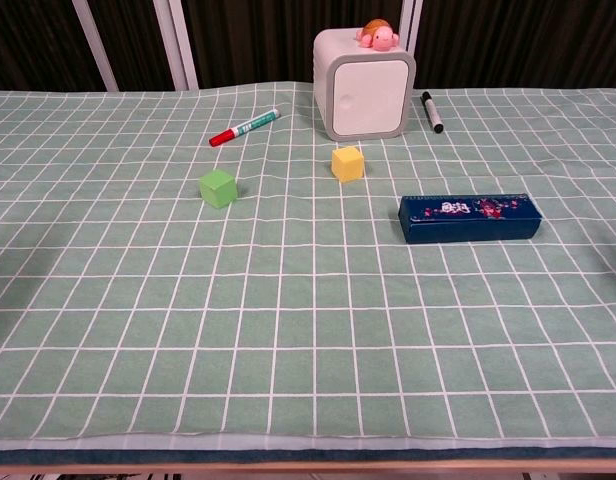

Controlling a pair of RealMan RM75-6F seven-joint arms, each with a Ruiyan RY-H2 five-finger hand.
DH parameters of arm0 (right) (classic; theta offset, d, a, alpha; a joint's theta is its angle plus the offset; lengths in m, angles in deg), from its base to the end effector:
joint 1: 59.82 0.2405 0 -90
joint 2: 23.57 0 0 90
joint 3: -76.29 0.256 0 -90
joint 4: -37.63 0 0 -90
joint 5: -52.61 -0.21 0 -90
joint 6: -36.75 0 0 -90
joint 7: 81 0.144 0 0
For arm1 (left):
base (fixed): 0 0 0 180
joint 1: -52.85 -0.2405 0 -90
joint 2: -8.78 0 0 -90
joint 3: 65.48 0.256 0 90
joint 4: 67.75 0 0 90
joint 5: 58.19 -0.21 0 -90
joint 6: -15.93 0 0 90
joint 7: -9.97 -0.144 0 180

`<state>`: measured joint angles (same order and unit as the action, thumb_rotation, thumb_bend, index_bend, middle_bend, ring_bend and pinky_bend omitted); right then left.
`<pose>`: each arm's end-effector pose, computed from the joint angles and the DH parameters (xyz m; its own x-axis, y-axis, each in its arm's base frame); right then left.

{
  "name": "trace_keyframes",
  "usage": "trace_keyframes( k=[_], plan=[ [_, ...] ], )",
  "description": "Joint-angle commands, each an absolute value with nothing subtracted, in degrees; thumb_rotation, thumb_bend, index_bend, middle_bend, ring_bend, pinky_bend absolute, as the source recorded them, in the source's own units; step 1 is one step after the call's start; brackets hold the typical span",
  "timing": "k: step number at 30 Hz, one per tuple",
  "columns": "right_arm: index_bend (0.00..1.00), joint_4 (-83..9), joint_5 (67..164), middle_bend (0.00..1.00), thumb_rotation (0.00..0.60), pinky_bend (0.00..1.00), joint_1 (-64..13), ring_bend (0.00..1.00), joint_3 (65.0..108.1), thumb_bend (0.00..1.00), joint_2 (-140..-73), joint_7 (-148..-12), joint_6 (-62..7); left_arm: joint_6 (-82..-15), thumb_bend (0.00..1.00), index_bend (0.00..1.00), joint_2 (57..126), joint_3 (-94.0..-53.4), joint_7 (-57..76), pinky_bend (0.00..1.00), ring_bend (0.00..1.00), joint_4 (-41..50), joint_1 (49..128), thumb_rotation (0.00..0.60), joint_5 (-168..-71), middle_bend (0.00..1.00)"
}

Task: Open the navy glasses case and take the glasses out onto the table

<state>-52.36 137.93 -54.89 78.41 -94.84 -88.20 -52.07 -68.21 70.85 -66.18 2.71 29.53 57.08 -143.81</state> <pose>-0.3061 -0.1782 0.1300 0.4334 0.0435 0.9002 -0.9011 0.0055 0.4336 -0.3032 0.1684 0.1556 0.4653 0.0643 0.8828 0.8847 -0.0024 -0.4661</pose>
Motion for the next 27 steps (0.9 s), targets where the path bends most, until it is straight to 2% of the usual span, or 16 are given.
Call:
trace_keyframes(
  k=[1,27],
  plan=[
    [0.21,-52.4,138.0,0.13,0.600,0.24,-54.9,0.13,78.5,0.26,-94.9,-88.1,-52.0,-68.2,0.46,0.14,70.8,-66.2,2.7,0.03,0.00,29.5,57.1,0.600,-143.8,0.00],
    [0.21,-52.2,138.5,0.13,0.600,0.24,-55.1,0.13,79.4,0.26,-95.0,-87.1,-50.7,-68.2,0.46,0.14,71.0,-66.2,2.9,0.03,0.00,29.8,57.1,0.600,-143.9,0.00]
  ],
)
